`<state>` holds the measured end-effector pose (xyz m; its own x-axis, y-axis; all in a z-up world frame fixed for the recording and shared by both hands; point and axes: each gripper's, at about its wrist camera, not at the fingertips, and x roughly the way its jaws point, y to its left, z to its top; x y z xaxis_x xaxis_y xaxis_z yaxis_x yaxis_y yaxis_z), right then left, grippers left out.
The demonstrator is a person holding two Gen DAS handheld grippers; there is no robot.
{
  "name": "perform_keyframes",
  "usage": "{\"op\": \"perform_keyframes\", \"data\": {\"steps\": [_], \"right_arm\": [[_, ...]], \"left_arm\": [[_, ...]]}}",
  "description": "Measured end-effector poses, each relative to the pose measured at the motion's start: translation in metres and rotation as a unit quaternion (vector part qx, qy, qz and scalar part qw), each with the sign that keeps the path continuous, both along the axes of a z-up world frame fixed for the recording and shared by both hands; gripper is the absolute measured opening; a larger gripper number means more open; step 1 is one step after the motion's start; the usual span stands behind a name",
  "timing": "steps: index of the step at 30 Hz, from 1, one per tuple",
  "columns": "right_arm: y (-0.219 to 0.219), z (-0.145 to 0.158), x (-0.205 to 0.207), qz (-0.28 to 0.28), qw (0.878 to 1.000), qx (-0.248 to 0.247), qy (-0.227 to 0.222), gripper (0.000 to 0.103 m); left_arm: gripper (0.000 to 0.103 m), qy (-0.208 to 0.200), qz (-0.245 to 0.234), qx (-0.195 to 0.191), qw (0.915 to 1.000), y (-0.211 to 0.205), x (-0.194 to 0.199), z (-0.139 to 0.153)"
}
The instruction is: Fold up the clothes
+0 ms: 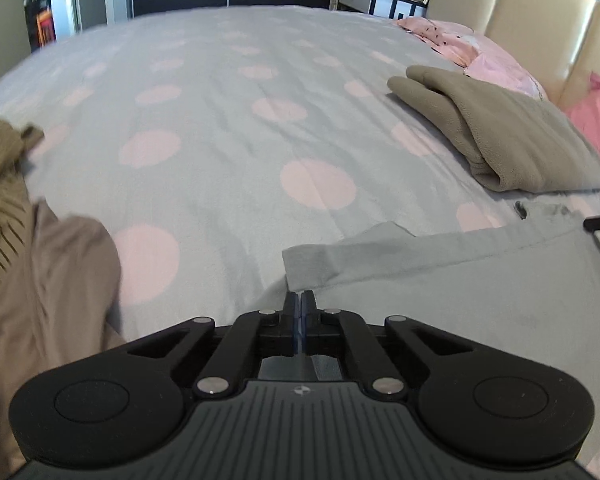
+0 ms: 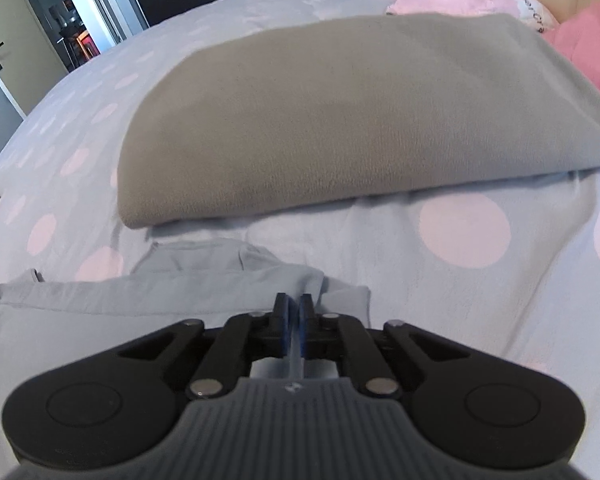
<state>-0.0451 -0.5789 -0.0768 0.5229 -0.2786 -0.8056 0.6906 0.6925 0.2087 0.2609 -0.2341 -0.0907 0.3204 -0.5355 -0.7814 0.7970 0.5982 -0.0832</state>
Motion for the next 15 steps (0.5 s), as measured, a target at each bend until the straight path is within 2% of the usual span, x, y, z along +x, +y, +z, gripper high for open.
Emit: {"op": "perform_keyframes", "data": {"steps": [4,8,11,13,15], "right_arm": [[0.006,0.014,0.002,-0.002,0.999,-0.033,-0.007,0.004],[0.005,0.024,0.007,-0.012,0.998,-0.05,-0.02,0.003],[0.004,0.024,0.013,-0.019,0.998,-0.059,-0.022,0.003],[0.001,0.021,0.017,-0.019,0.998,-0.056,-0.012,0.003],[-0.001,0.014,0.02,-0.02,0.998,-0.054,-0.002,0.003]], "left_arm": [[0.0,-0.031,0.013,-0.013,0.9993,0.003,-0.003,0.014],[0.0,-0.038,0.019,-0.01,0.9991,0.002,0.001,0.017],[0.0,-0.042,0.024,-0.014,0.9987,0.001,0.004,0.015],[0.0,-0.06,0.028,-0.013,0.9978,0.002,0.005,0.013],[0.0,-0.046,0.033,0.0,0.9984,0.003,0.012,0.006]]}}
